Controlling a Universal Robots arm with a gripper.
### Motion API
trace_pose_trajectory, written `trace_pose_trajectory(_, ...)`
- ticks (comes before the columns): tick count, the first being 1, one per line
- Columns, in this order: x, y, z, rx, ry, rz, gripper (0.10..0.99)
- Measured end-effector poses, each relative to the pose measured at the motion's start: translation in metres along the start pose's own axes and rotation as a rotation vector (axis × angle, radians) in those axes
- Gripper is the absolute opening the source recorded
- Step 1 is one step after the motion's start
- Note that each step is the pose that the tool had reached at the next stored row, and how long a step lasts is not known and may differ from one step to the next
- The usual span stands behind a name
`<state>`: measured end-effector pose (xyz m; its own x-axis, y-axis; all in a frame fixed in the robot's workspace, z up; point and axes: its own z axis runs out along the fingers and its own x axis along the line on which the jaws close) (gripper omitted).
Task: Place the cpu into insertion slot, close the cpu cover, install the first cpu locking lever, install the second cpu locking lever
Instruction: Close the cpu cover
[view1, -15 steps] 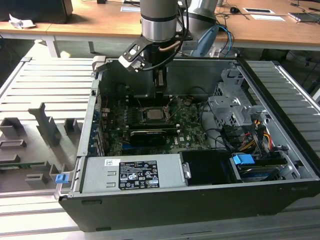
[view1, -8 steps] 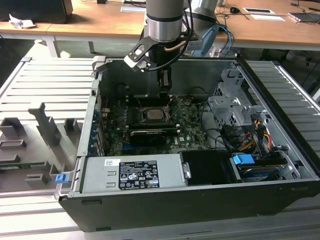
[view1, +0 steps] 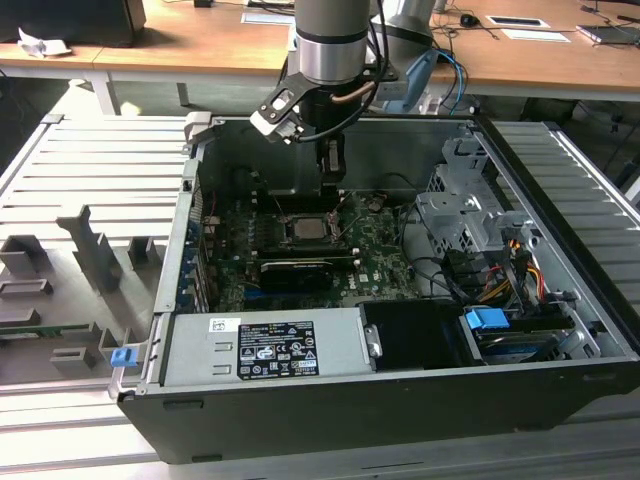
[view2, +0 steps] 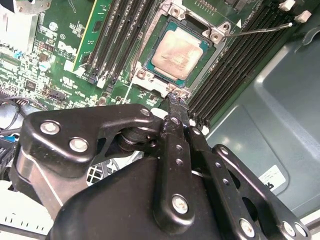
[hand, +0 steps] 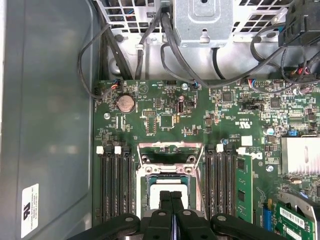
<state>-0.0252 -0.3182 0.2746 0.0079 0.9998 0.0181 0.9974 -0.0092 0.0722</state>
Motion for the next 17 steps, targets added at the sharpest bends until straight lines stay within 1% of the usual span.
trace_pose_trajectory(12, 0.0001, 0.0012, 0.0001, 0.000, 0.0000, 0.000, 0.106)
trace_pose_trajectory(14, 0.0001, 0.0035, 0.0002, 0.000, 0.0000, 0.000, 0.106)
trace_pose_trajectory(17, 0.0001, 0.0038, 0.0002, 0.000, 0.0000, 0.000, 0.106)
